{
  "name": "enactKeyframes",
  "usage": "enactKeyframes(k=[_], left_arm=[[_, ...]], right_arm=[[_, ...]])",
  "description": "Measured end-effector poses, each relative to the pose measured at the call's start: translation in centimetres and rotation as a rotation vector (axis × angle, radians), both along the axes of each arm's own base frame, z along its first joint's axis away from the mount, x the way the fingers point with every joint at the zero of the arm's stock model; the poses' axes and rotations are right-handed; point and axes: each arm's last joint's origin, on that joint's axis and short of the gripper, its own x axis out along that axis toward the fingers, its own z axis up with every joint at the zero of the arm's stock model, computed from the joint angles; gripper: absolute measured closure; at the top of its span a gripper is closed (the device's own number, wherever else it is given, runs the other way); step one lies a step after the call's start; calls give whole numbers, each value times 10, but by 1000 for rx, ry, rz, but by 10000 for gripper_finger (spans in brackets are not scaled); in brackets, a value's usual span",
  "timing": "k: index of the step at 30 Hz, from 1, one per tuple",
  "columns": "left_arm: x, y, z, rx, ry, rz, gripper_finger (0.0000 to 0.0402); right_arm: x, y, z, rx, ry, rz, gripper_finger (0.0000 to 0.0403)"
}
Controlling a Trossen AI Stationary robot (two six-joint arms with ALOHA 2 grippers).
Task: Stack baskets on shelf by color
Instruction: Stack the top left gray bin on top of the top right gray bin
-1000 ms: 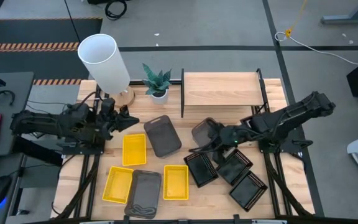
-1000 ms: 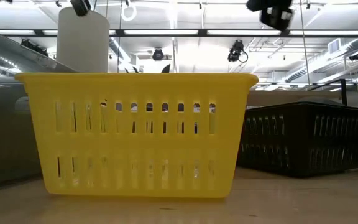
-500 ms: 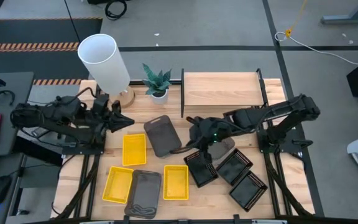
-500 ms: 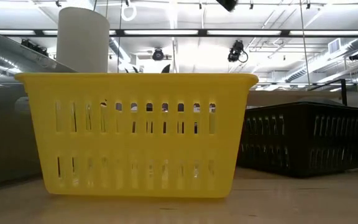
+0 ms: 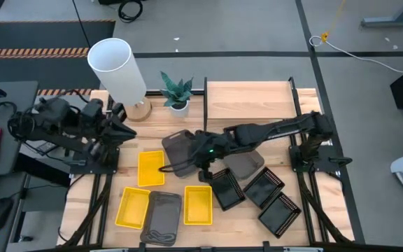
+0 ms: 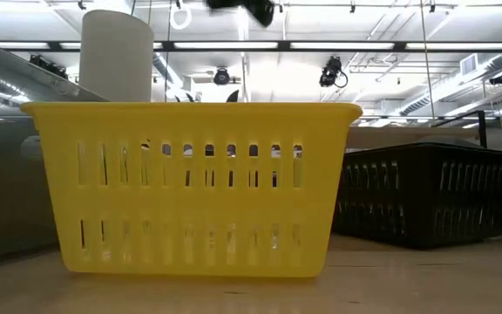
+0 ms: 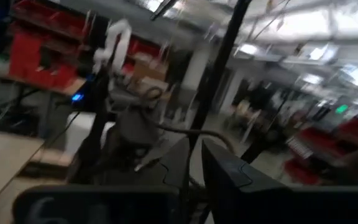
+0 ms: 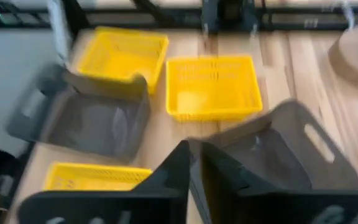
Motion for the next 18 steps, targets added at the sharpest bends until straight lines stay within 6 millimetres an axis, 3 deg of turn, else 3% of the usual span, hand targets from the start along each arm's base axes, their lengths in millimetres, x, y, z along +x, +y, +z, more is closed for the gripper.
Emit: enactKeyframes(k=[9, 18], left_arm=[[2, 1, -18, 19, 179, 38, 335], [2, 1, -18, -6, 188, 36, 351]], right_arm=[[26, -1, -52, -75, 120, 53, 223], [38, 1, -90, -138, 200, 146, 227]])
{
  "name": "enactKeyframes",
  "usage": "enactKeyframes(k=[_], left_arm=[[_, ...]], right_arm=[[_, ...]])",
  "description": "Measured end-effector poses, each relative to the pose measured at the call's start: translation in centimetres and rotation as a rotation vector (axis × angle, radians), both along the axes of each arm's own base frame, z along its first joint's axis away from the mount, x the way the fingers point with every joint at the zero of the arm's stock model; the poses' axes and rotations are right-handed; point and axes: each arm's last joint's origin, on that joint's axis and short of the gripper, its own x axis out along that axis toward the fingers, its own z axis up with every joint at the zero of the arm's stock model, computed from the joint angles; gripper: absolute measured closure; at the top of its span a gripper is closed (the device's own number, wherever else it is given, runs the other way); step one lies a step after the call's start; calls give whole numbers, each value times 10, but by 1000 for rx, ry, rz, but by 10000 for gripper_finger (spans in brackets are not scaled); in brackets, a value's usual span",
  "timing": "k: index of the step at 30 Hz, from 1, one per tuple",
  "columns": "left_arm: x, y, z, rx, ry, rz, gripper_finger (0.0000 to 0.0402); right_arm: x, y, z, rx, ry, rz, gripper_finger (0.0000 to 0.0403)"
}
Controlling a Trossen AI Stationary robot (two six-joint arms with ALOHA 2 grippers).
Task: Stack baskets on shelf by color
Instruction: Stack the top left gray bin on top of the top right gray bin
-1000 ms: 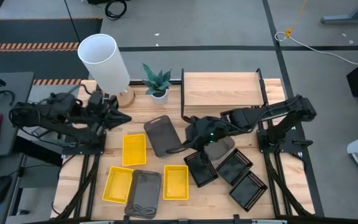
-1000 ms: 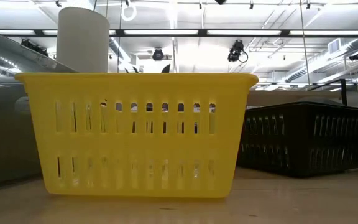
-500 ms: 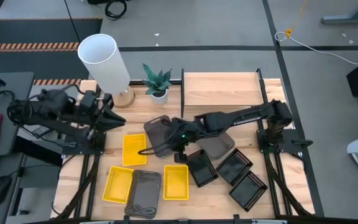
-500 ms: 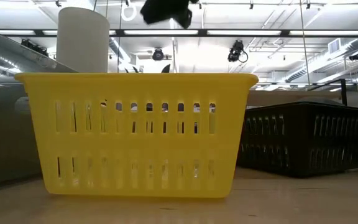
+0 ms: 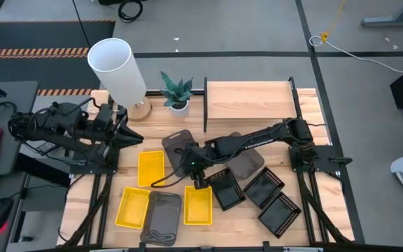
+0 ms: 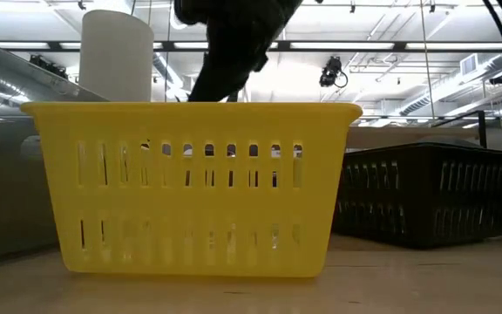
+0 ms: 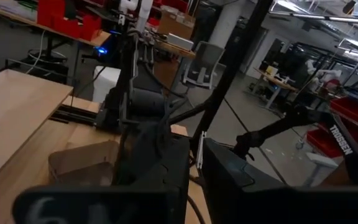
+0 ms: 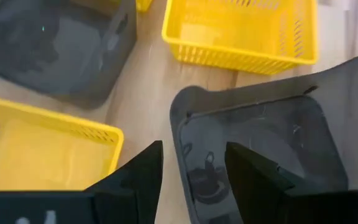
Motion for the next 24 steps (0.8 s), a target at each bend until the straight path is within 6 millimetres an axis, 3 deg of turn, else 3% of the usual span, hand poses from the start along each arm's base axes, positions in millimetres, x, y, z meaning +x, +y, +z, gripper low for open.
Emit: enactKeyframes(k=[14, 24], left_arm=[[0, 0, 0, -34, 5, 1, 356], [0, 0, 0, -52, 9, 2, 360]], right_arm=[[11, 3, -46, -18, 101, 40, 236], [11, -1, -52, -20, 119, 30, 301]])
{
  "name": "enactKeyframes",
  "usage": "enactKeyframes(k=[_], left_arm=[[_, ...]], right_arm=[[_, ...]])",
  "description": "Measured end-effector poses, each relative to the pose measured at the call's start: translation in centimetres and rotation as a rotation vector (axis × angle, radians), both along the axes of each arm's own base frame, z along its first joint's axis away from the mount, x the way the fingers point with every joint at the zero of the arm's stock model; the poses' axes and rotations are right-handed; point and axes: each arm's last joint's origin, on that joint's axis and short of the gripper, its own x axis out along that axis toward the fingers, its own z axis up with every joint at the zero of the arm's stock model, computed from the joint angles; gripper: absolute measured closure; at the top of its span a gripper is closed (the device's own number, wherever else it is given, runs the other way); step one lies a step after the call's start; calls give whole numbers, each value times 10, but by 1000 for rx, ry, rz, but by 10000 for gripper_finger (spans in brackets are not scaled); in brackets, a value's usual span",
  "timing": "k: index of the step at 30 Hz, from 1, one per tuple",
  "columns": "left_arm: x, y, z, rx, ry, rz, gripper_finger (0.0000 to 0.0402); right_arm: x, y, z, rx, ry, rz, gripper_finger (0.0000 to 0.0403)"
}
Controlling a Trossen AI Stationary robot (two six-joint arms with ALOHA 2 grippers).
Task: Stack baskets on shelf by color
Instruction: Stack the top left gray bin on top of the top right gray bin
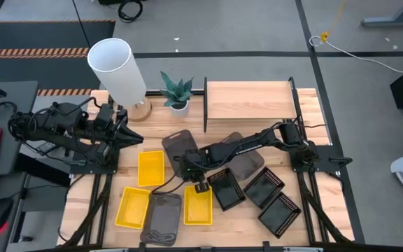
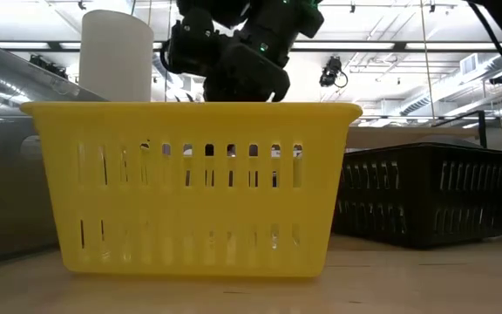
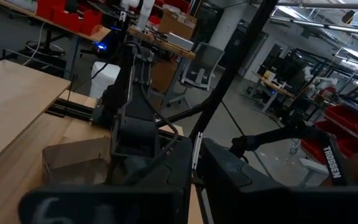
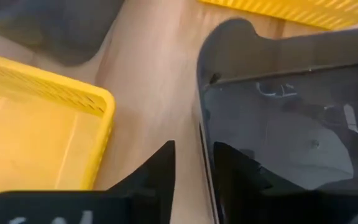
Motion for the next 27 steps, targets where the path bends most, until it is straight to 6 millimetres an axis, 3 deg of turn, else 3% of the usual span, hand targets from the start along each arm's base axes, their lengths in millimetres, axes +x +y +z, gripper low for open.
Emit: enactKeyframes(k=[11, 19, 27], left_arm=[[0, 0, 0, 0, 0, 15, 362], [0, 1, 0, 1, -1, 51, 367], [0, 2, 0, 1, -1, 52, 370]], right_arm=[[-3, -10, -2, 4, 48, 14, 394], [-7, -4, 1, 4, 85, 27, 396], [-8, 6, 27, -1, 126, 41, 399]])
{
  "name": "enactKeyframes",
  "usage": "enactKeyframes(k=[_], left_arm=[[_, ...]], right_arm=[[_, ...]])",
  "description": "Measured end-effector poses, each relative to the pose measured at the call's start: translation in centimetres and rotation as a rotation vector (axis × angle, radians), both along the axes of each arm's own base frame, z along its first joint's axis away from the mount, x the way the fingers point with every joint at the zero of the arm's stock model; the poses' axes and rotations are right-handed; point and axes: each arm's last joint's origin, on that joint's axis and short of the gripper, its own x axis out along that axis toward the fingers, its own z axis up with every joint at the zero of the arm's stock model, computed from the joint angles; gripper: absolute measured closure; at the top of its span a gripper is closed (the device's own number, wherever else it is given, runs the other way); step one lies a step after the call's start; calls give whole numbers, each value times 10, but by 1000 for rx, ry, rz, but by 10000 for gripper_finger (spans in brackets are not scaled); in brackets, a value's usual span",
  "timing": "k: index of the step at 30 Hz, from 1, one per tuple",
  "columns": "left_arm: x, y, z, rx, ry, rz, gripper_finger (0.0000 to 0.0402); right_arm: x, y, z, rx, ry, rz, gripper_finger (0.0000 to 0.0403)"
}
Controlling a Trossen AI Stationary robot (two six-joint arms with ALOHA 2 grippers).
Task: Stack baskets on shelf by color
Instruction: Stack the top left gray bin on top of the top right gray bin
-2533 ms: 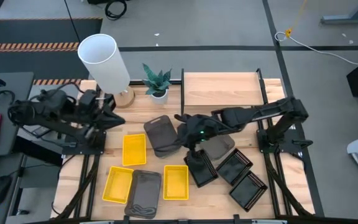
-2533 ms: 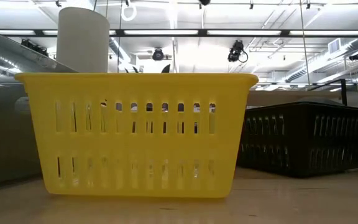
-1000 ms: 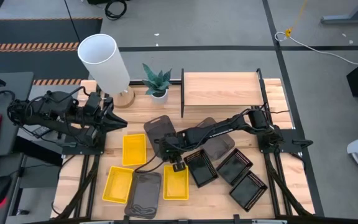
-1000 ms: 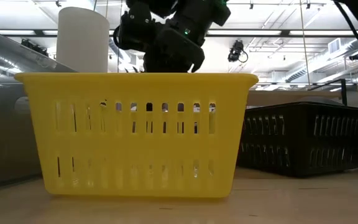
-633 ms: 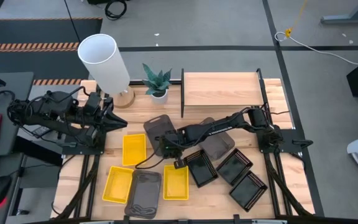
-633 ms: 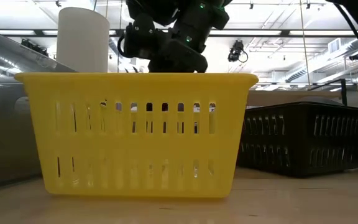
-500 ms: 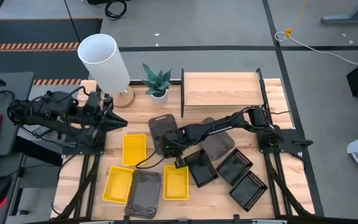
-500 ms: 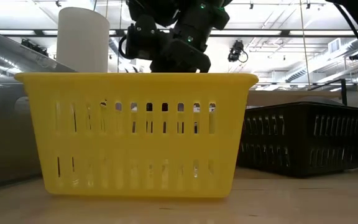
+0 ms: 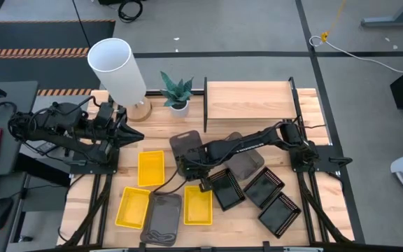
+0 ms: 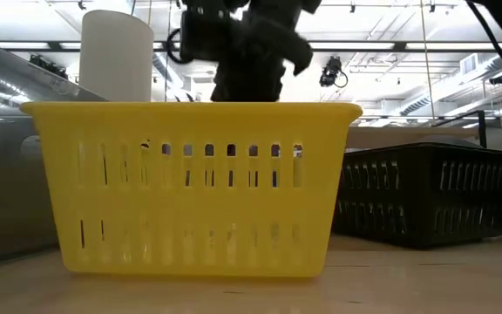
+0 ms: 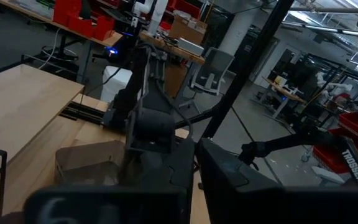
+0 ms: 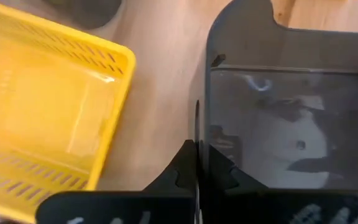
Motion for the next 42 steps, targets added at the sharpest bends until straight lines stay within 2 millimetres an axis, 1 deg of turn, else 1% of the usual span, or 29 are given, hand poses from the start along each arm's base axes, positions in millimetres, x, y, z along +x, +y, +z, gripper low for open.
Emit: enactKeyframes(k=[6, 10, 15, 22, 28, 33, 36, 42], left_arm=[[0, 0, 0, 0, 0, 0, 373], [0, 0, 0, -4, -1, 0, 370], [0, 0, 0, -7, -1, 0, 377], [0, 1, 0, -4, -2, 44, 374], [2, 1, 0, -37, 4, 66, 375], [8, 0, 2, -59, -24, 66, 382], [14, -2, 5, -67, -57, 65, 383], [33, -6, 6, -73, -84, 64, 378]], right_arm=[[3, 9, 24, 7, -34, 17, 400], [2, 9, 42, 6, -25, 14, 400], [-3, 10, 66, 3, -12, 13, 400], [-15, 28, 91, 4, 19, 61, 401], [-35, 46, 106, 20, 94, 97, 401], [-55, 53, 131, 29, 57, 98, 401], [-68, 54, 148, 25, 25, 88, 401], [-95, 58, 169, 12, -1, 83, 401]])
